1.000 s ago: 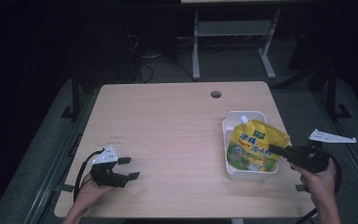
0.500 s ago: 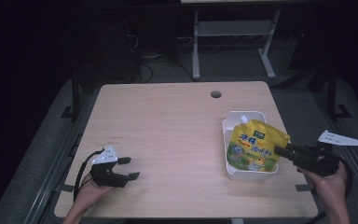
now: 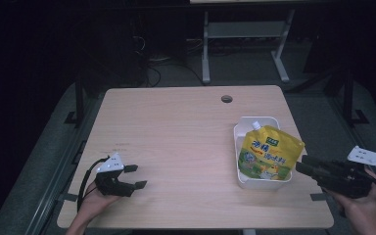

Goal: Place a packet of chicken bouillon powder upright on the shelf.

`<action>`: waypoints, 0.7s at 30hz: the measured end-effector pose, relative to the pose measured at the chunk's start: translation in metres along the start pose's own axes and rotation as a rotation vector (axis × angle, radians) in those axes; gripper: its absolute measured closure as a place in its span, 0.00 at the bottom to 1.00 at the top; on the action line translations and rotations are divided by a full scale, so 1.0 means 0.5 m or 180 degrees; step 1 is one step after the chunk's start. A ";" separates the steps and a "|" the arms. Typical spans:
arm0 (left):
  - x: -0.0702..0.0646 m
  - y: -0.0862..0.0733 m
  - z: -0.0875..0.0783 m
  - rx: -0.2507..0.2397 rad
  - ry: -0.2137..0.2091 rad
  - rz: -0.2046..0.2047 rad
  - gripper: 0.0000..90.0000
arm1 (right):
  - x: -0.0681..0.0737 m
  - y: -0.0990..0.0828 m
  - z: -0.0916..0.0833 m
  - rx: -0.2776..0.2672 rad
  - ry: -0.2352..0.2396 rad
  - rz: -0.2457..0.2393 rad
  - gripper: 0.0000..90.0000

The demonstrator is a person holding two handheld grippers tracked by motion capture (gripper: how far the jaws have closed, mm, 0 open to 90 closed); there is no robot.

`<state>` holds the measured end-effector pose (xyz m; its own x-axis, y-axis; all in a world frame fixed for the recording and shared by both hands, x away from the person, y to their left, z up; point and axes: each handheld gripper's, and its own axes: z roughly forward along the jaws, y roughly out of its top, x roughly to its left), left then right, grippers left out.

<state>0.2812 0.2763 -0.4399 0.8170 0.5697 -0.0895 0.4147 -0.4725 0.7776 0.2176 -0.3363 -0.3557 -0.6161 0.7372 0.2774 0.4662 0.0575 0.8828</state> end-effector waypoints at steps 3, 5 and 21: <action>0.000 0.000 0.001 0.0006 0.0001 0.0008 0.31 | 0.012 0.000 -0.003 0.0000 0.0039 -0.0040 0.63; -0.001 0.000 0.001 0.0006 -0.0001 0.0006 0.31 | 0.022 0.000 -0.001 -0.0004 0.0082 -0.0071 0.62; 0.001 -0.002 -0.004 -0.0006 -0.0005 -0.0002 0.31 | 0.096 0.003 0.098 0.0197 0.0487 -0.0256 0.55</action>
<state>0.2805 0.2784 -0.4393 0.8173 0.5690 -0.0910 0.4146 -0.4709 0.7787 0.2200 -0.2679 -0.3596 -0.7402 0.6178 0.2655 0.4468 0.1568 0.8808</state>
